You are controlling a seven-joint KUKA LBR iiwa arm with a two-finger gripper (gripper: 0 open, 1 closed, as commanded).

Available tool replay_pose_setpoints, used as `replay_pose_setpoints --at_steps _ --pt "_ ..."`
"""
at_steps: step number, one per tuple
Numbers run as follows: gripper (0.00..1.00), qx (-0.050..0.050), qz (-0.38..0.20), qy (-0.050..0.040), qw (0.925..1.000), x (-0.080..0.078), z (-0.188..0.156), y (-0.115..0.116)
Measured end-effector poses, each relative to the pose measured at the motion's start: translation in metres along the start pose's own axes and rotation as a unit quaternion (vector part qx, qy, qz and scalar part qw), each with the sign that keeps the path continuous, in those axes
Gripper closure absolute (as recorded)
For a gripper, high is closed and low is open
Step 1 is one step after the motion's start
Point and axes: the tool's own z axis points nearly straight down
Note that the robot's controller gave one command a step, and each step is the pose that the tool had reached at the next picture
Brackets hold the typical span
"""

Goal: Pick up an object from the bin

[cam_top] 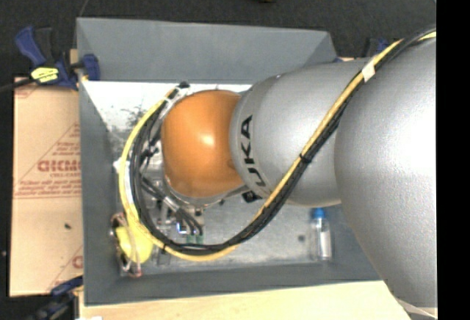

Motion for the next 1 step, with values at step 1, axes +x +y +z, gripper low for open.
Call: replay_pose_setpoints --at_steps 1 --pt "0.0 0.0 0.0 0.0 1.0 0.0 0.0 0.0"
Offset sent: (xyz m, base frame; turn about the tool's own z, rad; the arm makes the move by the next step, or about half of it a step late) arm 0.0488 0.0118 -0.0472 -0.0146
